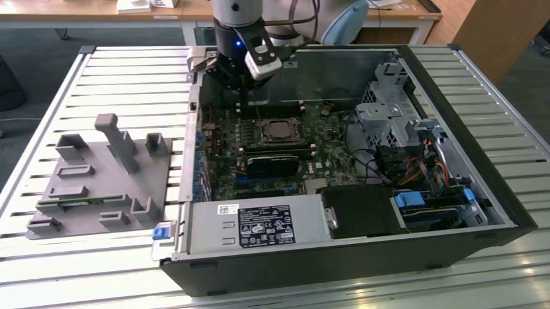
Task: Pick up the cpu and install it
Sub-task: 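Install the first cpu locking lever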
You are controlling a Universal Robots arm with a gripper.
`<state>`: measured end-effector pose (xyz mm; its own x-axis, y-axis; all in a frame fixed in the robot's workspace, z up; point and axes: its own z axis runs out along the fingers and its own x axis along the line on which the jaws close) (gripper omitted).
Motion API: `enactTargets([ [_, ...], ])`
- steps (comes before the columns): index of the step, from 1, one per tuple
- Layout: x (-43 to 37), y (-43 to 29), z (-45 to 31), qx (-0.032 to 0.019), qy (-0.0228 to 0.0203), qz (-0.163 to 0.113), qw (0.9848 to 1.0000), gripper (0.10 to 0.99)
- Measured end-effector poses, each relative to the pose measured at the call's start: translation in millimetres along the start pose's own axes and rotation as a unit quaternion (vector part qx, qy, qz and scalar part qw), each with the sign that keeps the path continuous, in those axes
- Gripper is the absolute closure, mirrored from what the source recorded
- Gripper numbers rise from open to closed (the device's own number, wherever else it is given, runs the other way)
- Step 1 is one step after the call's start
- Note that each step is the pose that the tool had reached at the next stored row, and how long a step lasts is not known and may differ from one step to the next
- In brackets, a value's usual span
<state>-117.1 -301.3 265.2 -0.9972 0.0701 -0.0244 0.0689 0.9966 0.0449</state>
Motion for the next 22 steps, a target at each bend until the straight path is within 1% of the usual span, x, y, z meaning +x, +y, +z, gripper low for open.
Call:
enactTargets([
  [5,-0.7,7.7,5.0,-0.0001,0.0,0.0,1.0,0.98],
  [8,-5.0,9.4,6.3,0.0,0.0001,0.0,1.0,0.98],
  [14,-22.7,11.8,8.1,0.0,0.0014,0.0,1.0,0.98],
  [20,-46.4,14.0,11.4,0.0002,0.0035,0.0,1.0,0.98],
  [21,-48.8,14.1,12.4,0.0001,0.0037,0.0,1.0,0.98],
  [22,-49.6,14.1,13.4,-0.0017,0.0038,0.0,1.0,0.98],
])
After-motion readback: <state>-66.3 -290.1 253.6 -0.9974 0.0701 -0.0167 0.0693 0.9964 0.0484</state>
